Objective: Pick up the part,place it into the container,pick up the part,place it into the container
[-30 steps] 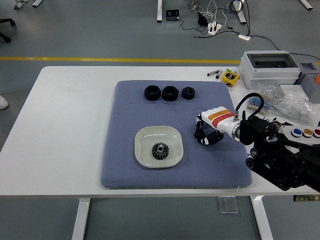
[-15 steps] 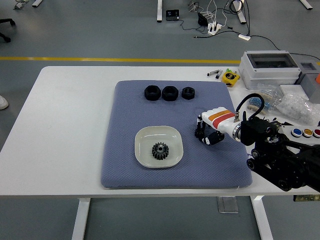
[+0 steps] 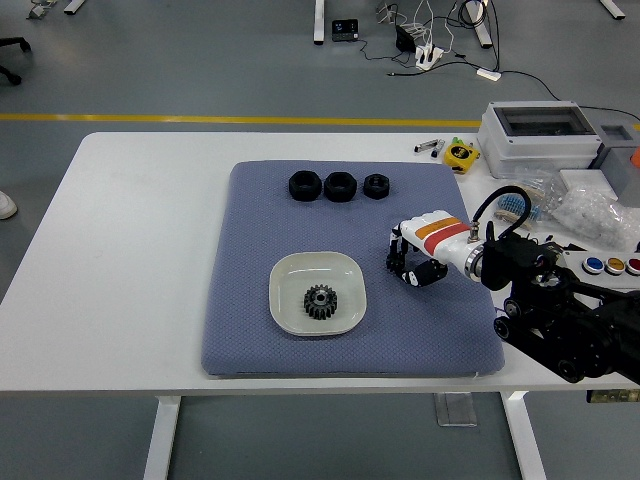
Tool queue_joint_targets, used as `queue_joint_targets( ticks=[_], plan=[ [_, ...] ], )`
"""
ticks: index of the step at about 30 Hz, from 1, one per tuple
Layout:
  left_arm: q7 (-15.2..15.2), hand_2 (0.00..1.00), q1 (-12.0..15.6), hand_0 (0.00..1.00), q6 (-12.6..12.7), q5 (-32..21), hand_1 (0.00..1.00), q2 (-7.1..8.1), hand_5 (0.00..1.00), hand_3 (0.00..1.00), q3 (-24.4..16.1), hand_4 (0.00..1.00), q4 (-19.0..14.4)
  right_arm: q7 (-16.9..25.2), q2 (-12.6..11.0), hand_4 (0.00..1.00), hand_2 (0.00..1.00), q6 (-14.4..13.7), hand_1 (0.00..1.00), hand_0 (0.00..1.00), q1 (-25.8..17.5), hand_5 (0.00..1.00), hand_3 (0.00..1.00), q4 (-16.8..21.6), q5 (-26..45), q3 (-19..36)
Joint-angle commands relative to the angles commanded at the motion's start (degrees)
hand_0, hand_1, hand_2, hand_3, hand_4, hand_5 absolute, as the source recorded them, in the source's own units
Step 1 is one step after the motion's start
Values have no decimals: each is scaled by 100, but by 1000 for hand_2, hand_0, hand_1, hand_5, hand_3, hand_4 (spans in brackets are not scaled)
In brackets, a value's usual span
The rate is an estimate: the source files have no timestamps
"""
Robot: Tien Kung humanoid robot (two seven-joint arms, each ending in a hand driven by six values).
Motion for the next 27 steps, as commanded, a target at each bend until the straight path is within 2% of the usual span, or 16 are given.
queue_joint_targets(
  ticks=[11,16,20,27],
  plan=[
    [7,649,29,710,-4,38,623,3,704,568,-10,620,0,-60,-16,607,503,-86,472,415,-76,125,463,561,-91,382],
    [9,649,33,710,-12,58,623,11,704,568,-8,620,0,-159,-46,588,506,-88,473,422,-56,102,466,1127,-137,404],
    [5,649,25,710,-17,52,623,19,704,568,-8,620,0,-273,-86,588,506,21,473,422,7,102,466,1624,-109,207],
    [-1,645,2,711,-13,40,615,28,703,567,-30,620,0,-571,-27,602,520,402,486,437,182,114,477,2117,-250,-203]
  ],
)
